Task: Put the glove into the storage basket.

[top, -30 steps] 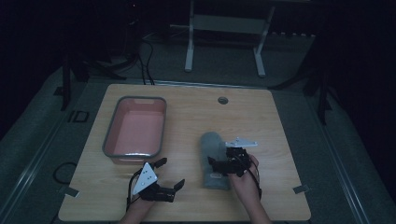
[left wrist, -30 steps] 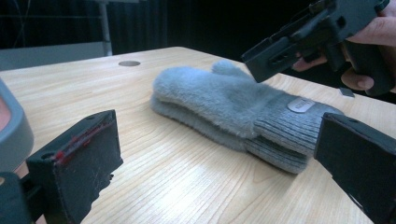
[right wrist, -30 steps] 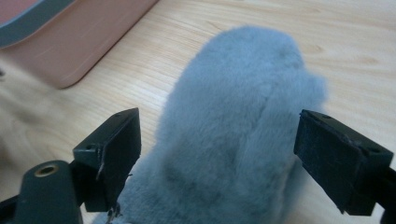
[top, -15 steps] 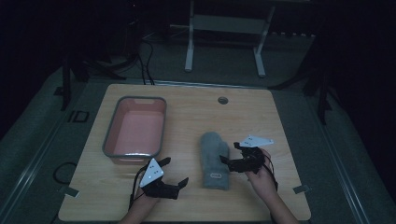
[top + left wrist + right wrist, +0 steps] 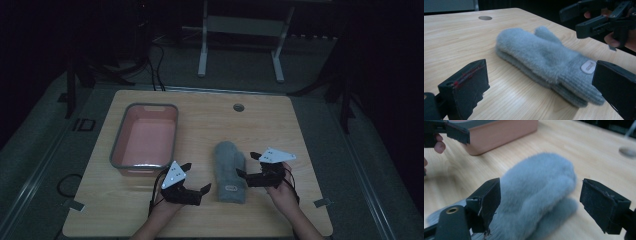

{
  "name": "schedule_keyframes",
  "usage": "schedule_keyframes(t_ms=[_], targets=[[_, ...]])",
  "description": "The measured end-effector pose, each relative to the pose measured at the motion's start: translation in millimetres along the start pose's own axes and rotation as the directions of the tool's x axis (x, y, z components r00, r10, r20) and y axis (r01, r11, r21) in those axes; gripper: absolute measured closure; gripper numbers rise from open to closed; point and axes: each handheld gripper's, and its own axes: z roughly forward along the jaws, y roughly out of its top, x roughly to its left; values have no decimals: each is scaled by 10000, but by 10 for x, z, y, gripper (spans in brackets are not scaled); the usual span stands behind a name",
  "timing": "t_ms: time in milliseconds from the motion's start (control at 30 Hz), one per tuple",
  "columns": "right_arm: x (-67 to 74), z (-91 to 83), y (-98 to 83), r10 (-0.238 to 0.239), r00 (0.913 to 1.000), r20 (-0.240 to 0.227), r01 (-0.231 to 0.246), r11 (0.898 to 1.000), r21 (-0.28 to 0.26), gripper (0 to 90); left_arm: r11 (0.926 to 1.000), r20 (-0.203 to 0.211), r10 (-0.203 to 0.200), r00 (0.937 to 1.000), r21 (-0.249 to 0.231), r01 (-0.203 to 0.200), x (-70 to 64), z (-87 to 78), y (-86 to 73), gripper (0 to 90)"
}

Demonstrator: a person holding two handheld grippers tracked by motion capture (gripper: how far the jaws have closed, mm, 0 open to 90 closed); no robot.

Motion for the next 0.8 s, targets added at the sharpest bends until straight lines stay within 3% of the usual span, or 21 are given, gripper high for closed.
schedule_keyframes(t_ms=[133, 267, 333, 433, 533, 600, 633, 667, 700, 767, 800], targets=[[-35, -78, 16, 1321, 9910, -232, -1314, 9909, 302, 113, 9994, 143, -235, 9996, 261, 231, 2, 56, 91, 10], [-9, -56, 17, 1292, 9916, -106, -1286, 9905, 491, 132, 9965, 193, -601, 9980, 601, 589, 42, 174, 153, 10], [-1, -6, -4, 1247, 9920, 175, -1257, 9890, 785, 176, 9954, 250, -641, 9976, 722, 622, 39, 256, 181, 10], [-17, 63, -51, 1371, 9901, 306, -1396, 9846, 1056, 318, 9925, 365, -699, 9969, 1035, 657, 27, 377, 213, 10], [-80, 140, -122, 2071, 9783, 58, -2063, 9709, 1218, 394, 9860, 388, -908, 9951, 1435, 844, 17, 538, 227, 72], [-113, 187, -178, 2654, 9641, -17, -2629, 9560, 1298, 398, 9792, 234, -919, 9955, 1836, 861, 28, 634, 224, 76], [-118, 213, -200, 2703, 9628, 26, -2680, 9533, 1395, 398, 9751, 200, -1007, 9947, 2007, 946, 40, 671, 220, 98], [-135, 271, -246, 2786, 9602, 177, -2777, 9467, 1634, 455, 9687, 20, -1106, 9939, 2236, 1074, 62, 729, 210, 152], [-135, 271, -246, 2786, 9602, 177, -2777, 9467, 1634, 455, 9687, 20, -1106, 9939, 2236, 1074, 62, 729, 210, 153], [-167, 331, -298, 2943, 9555, 220, -2926, 9349, 2007, 437, 9590, -90, -1098, 9939, 2617, 1083, 90, 784, 197, 156], [-167, 331, -298, 2943, 9555, 220, -2926, 9349, 2007, 437, 9550, -73, -1250, 9921, 2701, 1224, 112, 804, 185, 156]])
